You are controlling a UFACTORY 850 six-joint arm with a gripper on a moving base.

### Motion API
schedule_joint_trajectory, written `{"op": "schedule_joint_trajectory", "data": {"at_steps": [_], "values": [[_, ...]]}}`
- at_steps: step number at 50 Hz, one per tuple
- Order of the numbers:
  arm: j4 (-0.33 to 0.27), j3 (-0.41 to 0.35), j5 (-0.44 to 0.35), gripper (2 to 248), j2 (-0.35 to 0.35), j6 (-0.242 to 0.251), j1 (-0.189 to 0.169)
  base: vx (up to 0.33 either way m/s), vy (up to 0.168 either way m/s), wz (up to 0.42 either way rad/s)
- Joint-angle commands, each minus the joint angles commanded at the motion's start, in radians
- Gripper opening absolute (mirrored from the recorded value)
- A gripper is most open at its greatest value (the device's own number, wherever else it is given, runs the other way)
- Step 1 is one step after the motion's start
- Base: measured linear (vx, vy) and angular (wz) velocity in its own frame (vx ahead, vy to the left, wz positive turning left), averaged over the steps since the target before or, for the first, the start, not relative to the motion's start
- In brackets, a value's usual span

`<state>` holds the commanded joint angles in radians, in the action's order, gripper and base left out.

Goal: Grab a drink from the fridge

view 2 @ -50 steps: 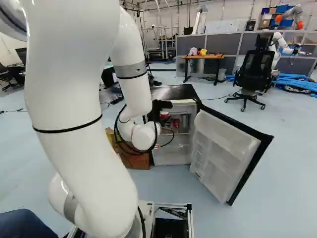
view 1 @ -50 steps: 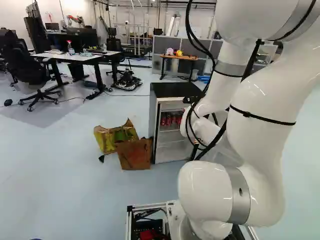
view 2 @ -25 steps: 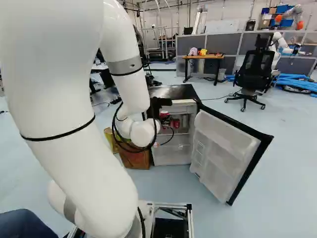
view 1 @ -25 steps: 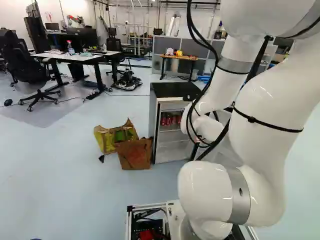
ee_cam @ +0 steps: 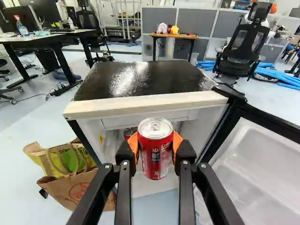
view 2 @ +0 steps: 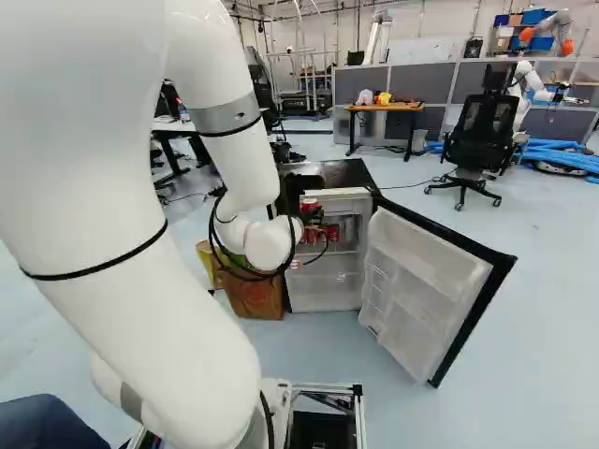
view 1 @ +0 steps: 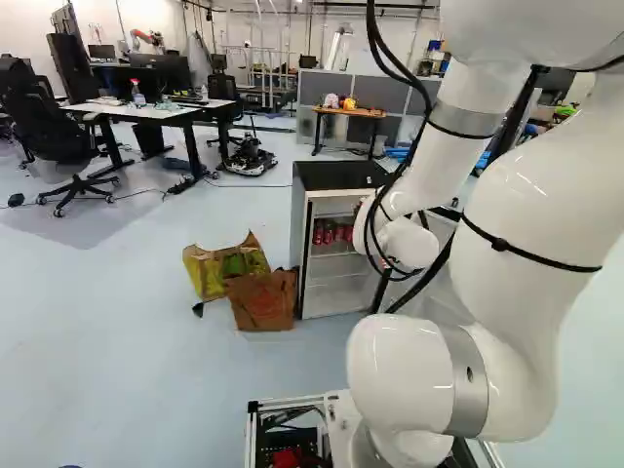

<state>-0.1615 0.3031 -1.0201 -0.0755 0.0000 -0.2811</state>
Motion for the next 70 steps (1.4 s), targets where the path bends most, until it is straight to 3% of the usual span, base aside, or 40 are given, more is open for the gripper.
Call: {"op": "schedule_joint_trajectory", "data": {"at_steps": [50, 70], "values": [[0.0, 0.078, 0.0, 93, 0.057, 0.0, 0.017, 0.0, 0.0, 0.0], [0.0, 0.134, 0.0, 93, 0.021, 0.0, 0.027, 0.0, 0.0, 0.0]]}}
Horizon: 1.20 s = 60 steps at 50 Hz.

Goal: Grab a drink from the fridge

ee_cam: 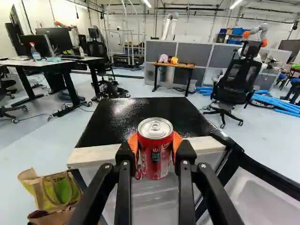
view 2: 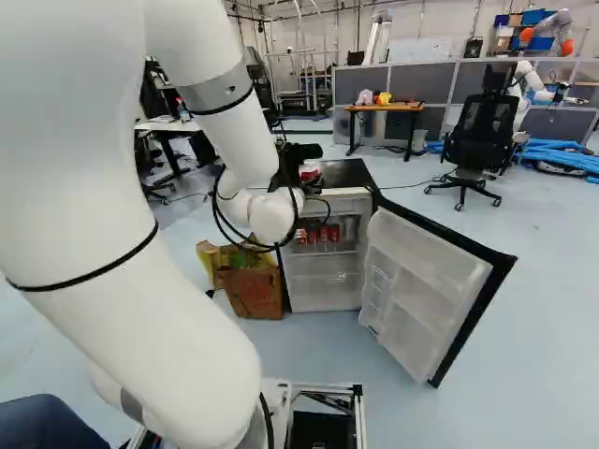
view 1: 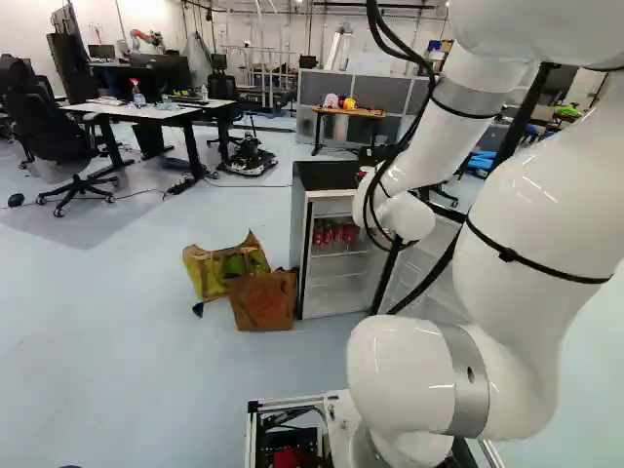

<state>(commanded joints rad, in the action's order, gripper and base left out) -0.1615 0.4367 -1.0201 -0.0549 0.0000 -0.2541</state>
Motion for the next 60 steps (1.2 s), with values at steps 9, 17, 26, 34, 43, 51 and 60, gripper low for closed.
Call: {"op": "schedule_joint_trajectory", "data": {"at_steps": [9, 17, 26, 34, 43, 51, 60], "values": [[0.0, 0.035, 0.0, 93, -0.033, 0.0, 0.008, 0.0, 0.0, 0.0], [0.0, 0.069, 0.0, 93, -0.065, 0.0, 0.017, 0.0, 0.0, 0.0], [0.0, 0.108, 0.0, 93, -0.101, 0.0, 0.026, 0.0, 0.0, 0.0], [0.0, 0.144, 0.0, 93, -0.132, 0.0, 0.034, 0.0, 0.0, 0.0], [0.0, 0.184, 0.0, 93, -0.168, 0.0, 0.043, 0.0, 0.0, 0.0], [0.0, 0.22, 0.0, 93, -0.199, 0.0, 0.051, 0.0, 0.0, 0.0], [0.0, 0.261, 0.003, 93, -0.234, 0.0, 0.059, 0.0, 0.0, 0.0]]}}
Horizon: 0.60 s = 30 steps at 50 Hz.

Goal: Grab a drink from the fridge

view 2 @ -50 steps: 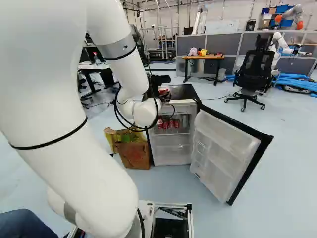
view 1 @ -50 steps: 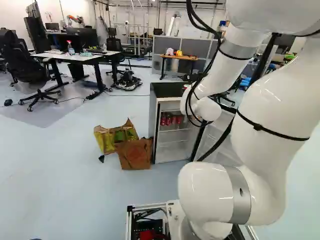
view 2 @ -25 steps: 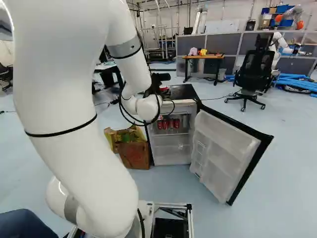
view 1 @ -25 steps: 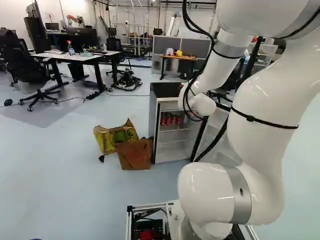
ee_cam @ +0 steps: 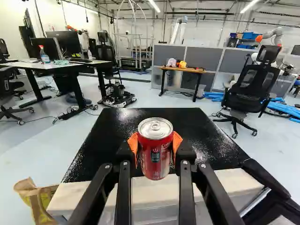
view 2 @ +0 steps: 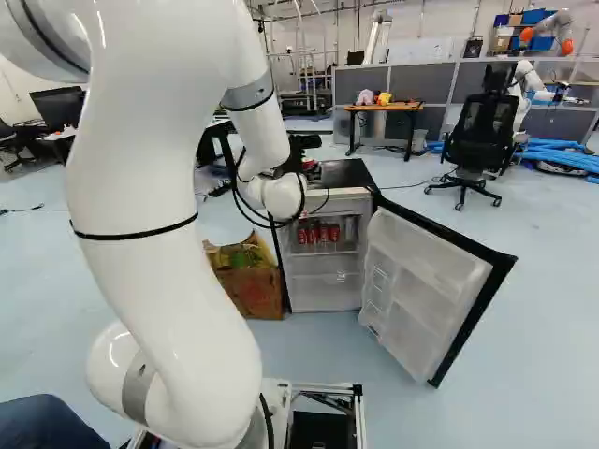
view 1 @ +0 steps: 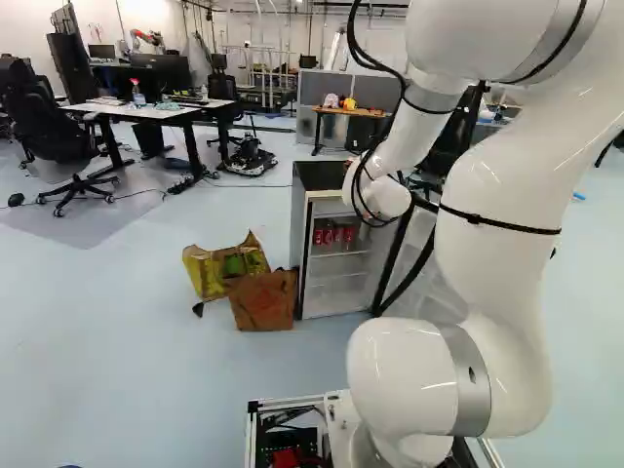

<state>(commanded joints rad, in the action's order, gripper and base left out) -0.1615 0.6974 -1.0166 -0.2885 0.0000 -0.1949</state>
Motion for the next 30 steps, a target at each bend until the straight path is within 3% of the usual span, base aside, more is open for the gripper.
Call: {"op": "schedule_joint_trajectory", "data": {"at_steps": [30], "values": [[0.014, 0.129, 0.04, 93, -0.106, 0.0, 0.036, 0.0, 0.0, 0.0]]}}
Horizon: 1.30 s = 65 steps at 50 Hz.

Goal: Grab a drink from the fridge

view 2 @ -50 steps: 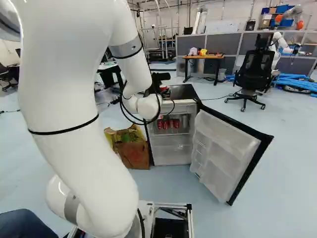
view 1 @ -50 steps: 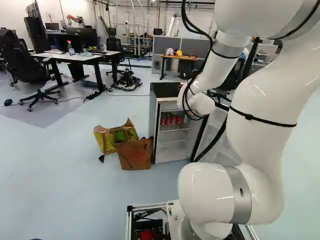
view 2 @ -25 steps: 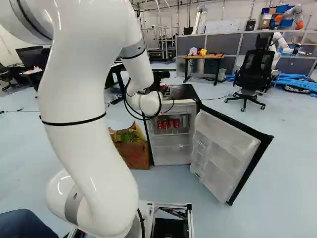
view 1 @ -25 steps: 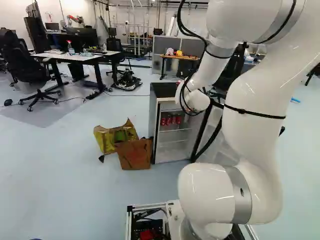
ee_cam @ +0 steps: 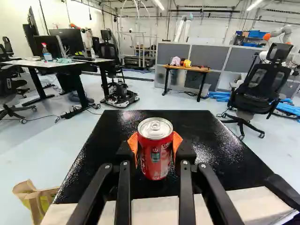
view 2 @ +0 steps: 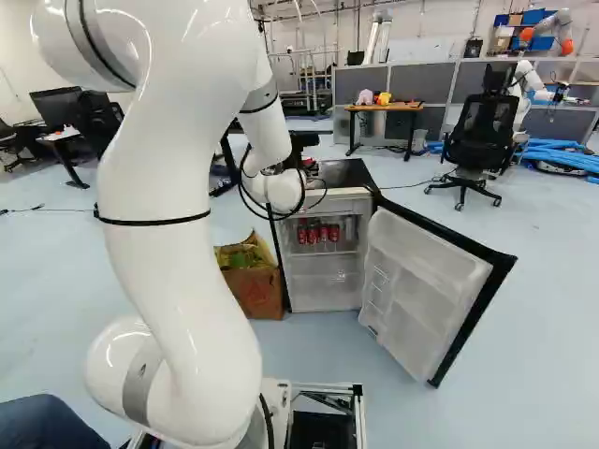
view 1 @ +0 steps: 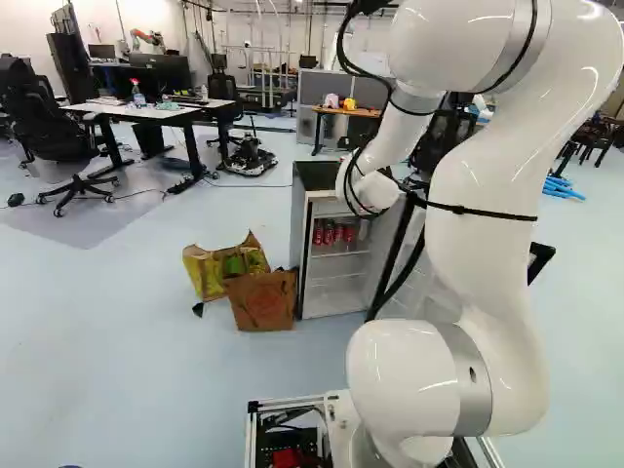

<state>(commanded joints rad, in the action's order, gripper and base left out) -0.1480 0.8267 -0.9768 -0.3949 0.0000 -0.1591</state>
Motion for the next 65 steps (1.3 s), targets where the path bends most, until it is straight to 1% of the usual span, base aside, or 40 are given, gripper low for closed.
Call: {"op": "schedule_joint_trajectory", "data": {"at_steps": [24, 43, 65], "values": [[0.027, 0.108, 0.048, 93, -0.085, 0.0, 0.027, 0.0, 0.0, 0.0], [0.056, 0.198, 0.087, 93, -0.154, 0.0, 0.035, 0.0, 0.0, 0.0], [0.088, 0.198, 0.126, 93, -0.154, 0.0, 0.035, 0.0, 0.0, 0.0]]}}
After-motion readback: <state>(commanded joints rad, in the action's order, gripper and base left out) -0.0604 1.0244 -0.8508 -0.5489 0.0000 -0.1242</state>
